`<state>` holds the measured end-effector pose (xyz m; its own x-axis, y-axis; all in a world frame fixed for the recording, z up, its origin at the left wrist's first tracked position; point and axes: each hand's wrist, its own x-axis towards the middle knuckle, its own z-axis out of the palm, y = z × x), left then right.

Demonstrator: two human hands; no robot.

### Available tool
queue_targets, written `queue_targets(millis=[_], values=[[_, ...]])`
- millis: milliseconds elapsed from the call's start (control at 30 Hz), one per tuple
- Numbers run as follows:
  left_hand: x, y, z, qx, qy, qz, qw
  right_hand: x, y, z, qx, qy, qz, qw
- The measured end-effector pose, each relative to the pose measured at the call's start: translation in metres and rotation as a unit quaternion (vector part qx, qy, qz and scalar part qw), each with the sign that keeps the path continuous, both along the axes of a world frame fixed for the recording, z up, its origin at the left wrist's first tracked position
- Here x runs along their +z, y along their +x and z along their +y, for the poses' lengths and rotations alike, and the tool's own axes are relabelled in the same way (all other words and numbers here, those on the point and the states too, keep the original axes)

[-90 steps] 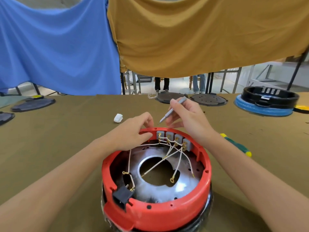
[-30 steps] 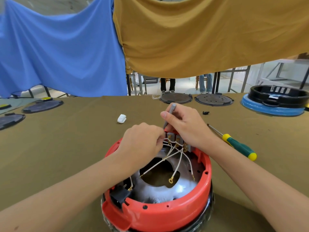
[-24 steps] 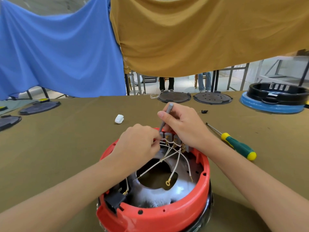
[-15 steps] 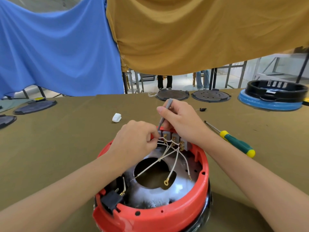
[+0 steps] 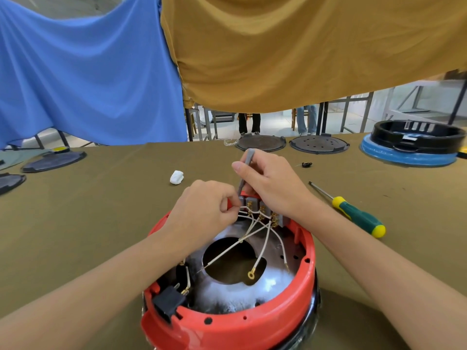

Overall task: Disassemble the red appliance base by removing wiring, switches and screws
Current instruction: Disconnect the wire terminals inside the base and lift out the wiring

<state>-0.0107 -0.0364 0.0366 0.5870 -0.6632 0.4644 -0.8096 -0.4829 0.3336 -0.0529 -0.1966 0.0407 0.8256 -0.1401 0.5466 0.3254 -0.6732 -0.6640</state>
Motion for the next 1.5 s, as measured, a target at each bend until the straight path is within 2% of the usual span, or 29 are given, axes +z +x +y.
queue_targets(millis=[67,267,367,467,633,767,933,1133,1267,1500], values=[[0.000,-0.001,0.000,-0.001,0.000,0.003,1.000,0.001,0.001,0.000,0.002,-0.009,0.002,1.000],[0.001,-0.001,0.001,-0.011,0.000,0.004,1.000,0.001,0.009,-0.007,0.026,0.110,0.054,0.992],[0.001,-0.002,0.001,-0.013,0.001,0.001,1.000,0.001,0.012,-0.008,0.030,0.138,0.071,0.987],[0.001,-0.002,0.001,-0.012,0.003,0.001,1.000,-0.001,0.010,-0.008,0.031,0.134,0.062,0.988],[0.002,-0.001,0.000,-0.006,0.002,0.002,1.000,-0.002,0.005,-0.004,0.015,0.057,0.004,0.998],[0.002,-0.001,0.000,-0.002,0.001,0.005,1.000,-0.001,0.004,-0.004,0.011,0.033,0.001,0.999],[0.000,0.000,0.001,0.006,-0.001,0.005,1.000,0.001,0.007,-0.005,0.021,0.059,0.024,0.998],[0.001,0.009,0.005,0.091,-0.021,-0.044,0.995,0.000,0.009,-0.006,0.026,0.094,0.040,0.994],[0.003,0.010,0.006,0.059,-0.016,0.089,0.994,-0.001,0.009,-0.007,0.029,0.101,0.039,0.994],[0.004,0.012,0.005,0.037,-0.033,0.100,0.994,0.002,0.012,-0.008,0.035,0.132,0.072,0.988]])
